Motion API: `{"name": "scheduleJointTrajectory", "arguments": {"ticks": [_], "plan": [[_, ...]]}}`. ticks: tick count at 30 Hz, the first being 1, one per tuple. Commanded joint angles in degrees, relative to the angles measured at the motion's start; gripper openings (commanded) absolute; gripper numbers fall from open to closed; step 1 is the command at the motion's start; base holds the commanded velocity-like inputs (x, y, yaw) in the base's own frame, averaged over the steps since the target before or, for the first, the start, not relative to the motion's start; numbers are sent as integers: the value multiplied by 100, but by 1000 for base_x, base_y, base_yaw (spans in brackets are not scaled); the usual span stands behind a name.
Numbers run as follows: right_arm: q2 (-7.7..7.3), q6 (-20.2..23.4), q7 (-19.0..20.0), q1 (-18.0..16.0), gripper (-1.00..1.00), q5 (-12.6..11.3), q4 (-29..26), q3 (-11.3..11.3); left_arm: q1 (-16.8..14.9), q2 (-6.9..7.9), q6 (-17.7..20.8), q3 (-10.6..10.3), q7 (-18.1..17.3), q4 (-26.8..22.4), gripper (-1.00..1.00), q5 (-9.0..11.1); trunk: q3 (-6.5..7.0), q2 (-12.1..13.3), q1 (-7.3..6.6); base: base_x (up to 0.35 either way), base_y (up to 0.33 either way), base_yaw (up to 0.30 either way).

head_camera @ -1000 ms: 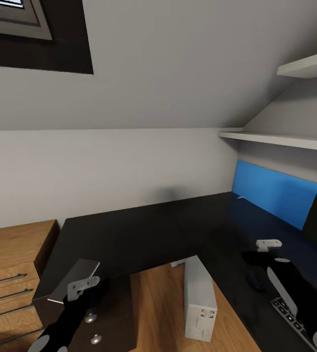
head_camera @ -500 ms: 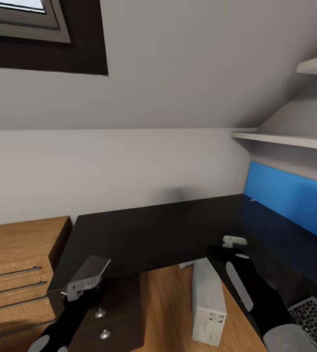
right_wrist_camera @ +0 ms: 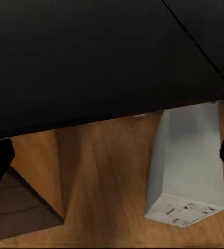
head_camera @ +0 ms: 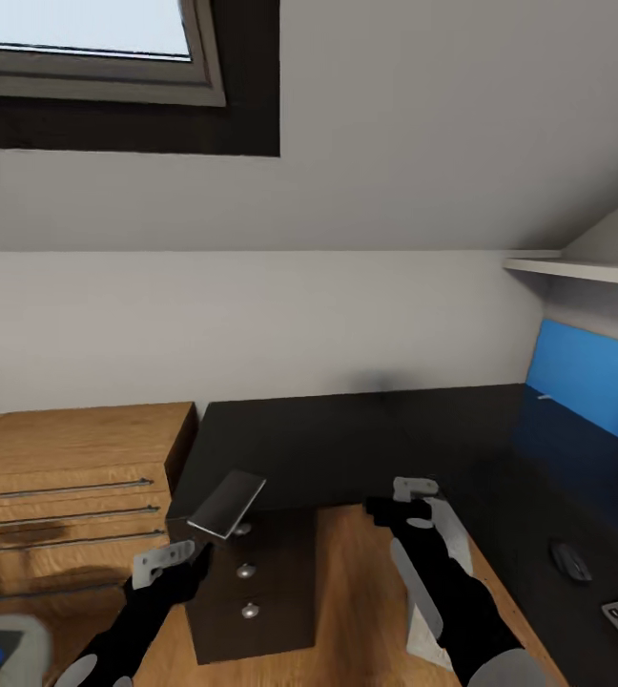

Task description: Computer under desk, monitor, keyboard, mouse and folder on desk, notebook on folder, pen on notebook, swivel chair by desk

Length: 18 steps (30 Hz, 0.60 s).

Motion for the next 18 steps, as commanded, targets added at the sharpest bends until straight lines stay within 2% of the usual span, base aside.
{"name": "scheduleJointTrajectory", "arguments": {"ticks": [1, 6, 10, 18], "plan": [[26, -8, -56, -4, 100, -52, 30, 47, -1, 6, 21, -15, 53, -10, 100, 60, -6, -4, -3, -332, 23, 280], [200, -148, -87, -2, 100, -43, 181, 236, -1, 4, 33, -21, 52, -10, 100, 60, -6, -4, -3, -334, 10, 280], [253, -232, -171, -1, 100, -39, 223, 299, -1, 4, 33, -54, 51, -10, 100, 60, -6, -4, -3, -306, 2, 280], [260, -249, -188, -1, 100, -32, 229, 308, -1, -6, 14, -60, 45, -16, 100, 71, -6, -4, -3, -55, 0, 280]]}}
